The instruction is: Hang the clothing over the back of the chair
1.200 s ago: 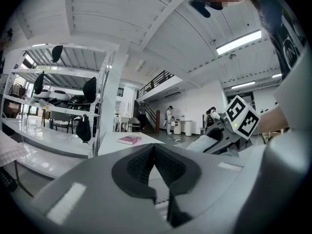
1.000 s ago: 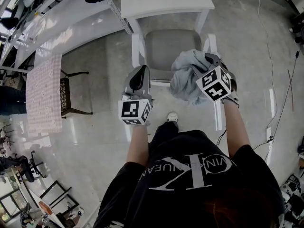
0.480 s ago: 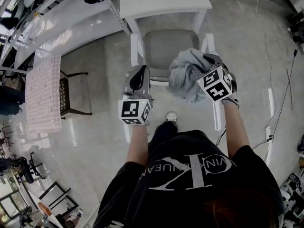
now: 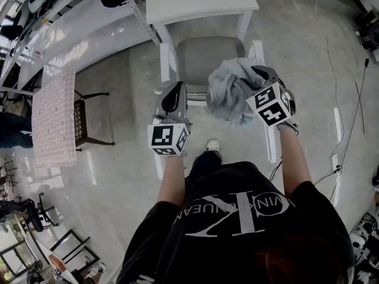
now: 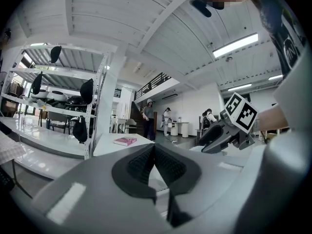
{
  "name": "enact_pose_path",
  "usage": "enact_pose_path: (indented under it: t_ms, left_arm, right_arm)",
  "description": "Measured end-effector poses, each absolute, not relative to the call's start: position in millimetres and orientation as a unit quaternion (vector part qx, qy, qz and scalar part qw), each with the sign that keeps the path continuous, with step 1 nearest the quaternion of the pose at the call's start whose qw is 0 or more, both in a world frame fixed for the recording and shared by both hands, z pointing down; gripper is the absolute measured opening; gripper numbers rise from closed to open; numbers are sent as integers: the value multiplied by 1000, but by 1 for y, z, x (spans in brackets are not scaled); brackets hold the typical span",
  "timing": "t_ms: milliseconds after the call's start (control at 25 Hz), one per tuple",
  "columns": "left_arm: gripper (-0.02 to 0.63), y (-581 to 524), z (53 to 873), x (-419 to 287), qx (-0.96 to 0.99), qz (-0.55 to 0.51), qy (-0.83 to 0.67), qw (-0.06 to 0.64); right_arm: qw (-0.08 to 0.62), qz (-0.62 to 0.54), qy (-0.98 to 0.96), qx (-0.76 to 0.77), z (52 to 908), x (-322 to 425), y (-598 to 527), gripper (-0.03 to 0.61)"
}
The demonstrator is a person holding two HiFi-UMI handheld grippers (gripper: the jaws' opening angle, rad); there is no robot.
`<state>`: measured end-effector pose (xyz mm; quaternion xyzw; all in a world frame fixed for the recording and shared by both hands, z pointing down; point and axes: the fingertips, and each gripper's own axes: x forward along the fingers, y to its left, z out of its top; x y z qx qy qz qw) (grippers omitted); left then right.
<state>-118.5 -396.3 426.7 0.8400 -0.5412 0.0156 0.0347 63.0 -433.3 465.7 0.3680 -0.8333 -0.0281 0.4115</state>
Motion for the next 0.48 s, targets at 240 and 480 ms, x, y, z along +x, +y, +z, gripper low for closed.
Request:
enact_pose_path:
  t_ms: [240,480]
  left_arm:
    - [11,-389,425,-114,841,16,-540,33]
    - [11,-379,422,-113,840,13,-541,33]
  right_arm:
    - [404,-30,-835,371,462,66,-424,186]
    - [390,-32,-838,380,456,69,-415,148]
